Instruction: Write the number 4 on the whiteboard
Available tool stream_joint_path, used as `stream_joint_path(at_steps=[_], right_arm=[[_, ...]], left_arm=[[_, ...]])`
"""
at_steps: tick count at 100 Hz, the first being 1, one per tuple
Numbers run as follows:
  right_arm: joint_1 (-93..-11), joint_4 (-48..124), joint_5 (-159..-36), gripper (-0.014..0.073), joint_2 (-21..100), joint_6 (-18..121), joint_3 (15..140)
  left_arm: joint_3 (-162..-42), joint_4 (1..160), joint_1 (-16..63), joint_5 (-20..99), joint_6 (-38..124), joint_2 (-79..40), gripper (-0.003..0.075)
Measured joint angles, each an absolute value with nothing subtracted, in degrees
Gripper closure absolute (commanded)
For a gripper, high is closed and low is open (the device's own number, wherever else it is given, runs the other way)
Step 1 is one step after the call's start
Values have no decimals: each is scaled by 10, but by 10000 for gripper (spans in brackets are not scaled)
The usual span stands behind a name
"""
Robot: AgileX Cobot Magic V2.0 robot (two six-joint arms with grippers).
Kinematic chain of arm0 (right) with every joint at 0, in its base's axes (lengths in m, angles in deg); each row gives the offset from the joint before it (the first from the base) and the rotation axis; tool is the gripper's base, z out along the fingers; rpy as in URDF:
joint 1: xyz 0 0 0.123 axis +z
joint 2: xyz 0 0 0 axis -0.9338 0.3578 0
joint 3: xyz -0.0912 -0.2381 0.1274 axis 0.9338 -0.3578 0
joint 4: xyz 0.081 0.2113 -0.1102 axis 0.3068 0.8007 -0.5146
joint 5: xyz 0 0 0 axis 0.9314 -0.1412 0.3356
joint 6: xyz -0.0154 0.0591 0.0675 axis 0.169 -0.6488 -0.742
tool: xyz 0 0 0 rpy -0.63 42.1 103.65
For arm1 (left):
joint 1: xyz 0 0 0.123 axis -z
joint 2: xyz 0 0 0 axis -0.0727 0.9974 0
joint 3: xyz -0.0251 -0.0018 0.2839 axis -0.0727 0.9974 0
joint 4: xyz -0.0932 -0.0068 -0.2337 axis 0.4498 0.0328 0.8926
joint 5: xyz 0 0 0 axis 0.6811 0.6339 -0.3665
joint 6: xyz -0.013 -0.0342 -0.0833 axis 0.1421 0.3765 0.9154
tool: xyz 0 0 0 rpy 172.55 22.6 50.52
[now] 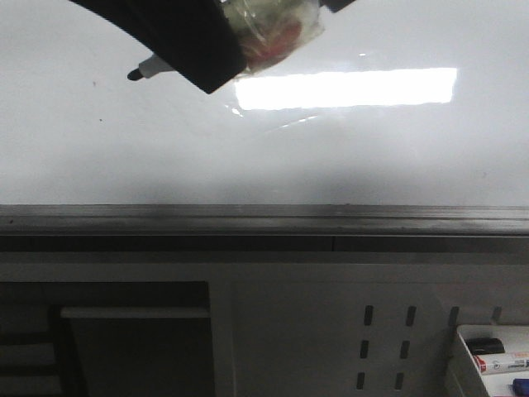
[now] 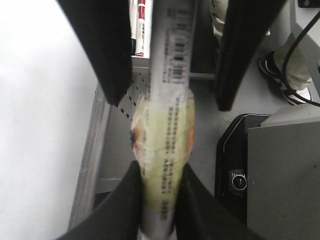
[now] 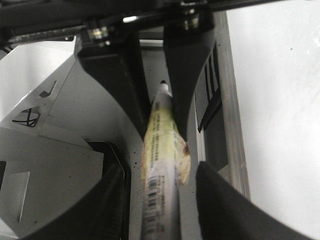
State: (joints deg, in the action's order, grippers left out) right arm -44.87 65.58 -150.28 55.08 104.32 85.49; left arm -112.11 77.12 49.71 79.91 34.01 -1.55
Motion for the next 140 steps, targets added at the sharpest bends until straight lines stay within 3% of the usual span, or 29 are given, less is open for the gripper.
stream_joint_path(at_steps=[26, 34, 41, 53, 60, 80, 106, 117, 140], right_arm=[[-449, 656, -1509, 657, 551, 1046, 856], [-449, 656, -1509, 664, 551, 1046, 856], [-449, 656, -1510, 661, 551, 1046, 857], [-449, 656, -1510, 655, 551, 1038, 859], [-449, 649, -1509, 655, 551, 1021, 863], [-449, 549, -1468, 655, 518, 887, 868], [-457, 452, -1329, 655, 421, 665, 779], [-463, 442, -1273, 659, 380, 642, 714], [-463, 454, -1279, 659, 358, 631, 687]], left_arm=[[-1121, 773, 497, 801, 340, -16, 662], [-1121, 773, 497, 802, 340, -16, 642], [-1121, 773, 497, 802, 340, -16, 567], [-1122, 773, 497, 801, 340, -16, 335], [-1122, 772, 497, 799, 350, -17, 267], [-1120, 766, 458, 799, 410, -62, 281], [-1012, 771, 301, 777, 489, -203, 282], [-944, 791, 245, 740, 498, -284, 282], [-864, 806, 183, 659, 499, -398, 282]])
